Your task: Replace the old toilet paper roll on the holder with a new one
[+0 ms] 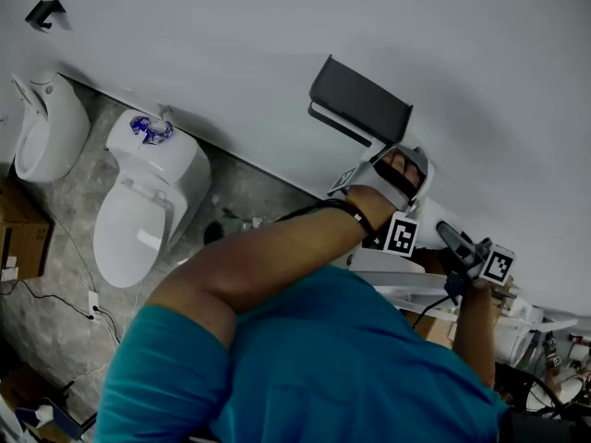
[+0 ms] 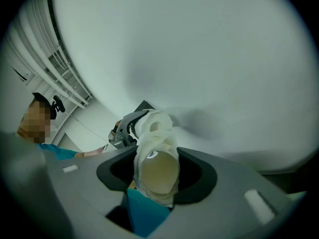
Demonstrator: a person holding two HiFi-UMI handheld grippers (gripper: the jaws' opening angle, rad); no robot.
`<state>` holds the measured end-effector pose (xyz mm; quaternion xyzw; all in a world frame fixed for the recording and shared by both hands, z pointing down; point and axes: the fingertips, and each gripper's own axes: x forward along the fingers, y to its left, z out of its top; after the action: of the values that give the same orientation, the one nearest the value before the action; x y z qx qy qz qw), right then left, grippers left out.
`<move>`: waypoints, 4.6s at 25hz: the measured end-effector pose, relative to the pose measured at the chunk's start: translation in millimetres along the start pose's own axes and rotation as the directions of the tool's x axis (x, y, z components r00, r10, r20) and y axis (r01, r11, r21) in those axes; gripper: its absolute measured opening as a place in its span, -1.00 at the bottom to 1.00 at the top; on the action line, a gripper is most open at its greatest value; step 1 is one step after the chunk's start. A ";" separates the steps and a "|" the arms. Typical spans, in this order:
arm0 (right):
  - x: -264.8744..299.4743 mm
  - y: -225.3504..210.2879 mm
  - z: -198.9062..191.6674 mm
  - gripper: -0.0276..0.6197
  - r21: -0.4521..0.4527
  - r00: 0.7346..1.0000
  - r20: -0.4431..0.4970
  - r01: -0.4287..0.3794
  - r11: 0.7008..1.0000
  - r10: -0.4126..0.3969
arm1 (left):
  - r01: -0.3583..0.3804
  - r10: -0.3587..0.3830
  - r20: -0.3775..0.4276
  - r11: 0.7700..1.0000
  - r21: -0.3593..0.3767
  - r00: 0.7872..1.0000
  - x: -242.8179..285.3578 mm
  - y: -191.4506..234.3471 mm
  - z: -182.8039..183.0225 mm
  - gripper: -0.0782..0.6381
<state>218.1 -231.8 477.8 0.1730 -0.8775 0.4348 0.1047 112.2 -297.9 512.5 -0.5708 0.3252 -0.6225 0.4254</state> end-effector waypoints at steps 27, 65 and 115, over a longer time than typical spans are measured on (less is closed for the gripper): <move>5.2 8.8 -13.2 -0.31 -0.006 0.996 0.074 -0.040 0.999 0.040 | -0.075 0.080 0.044 0.992 -0.105 0.996 -5.7 -5.0 -41.5 0.56; 45.4 -2.5 21.7 -0.31 0.002 0.988 0.133 -0.079 0.997 0.078 | -0.117 0.122 0.055 0.989 -0.094 0.991 -3.9 -18.2 -43.9 0.56; 55.3 35.4 36.4 -0.31 -0.063 0.980 0.191 -0.035 0.997 0.047 | -0.098 0.095 -0.027 0.925 -0.367 0.995 -23.8 -41.0 -151.4 0.51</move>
<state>152.2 -252.8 448.7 0.1929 -0.8995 0.3916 0.0155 -44.1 -271.2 518.0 -0.6208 0.4655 -0.5314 0.3398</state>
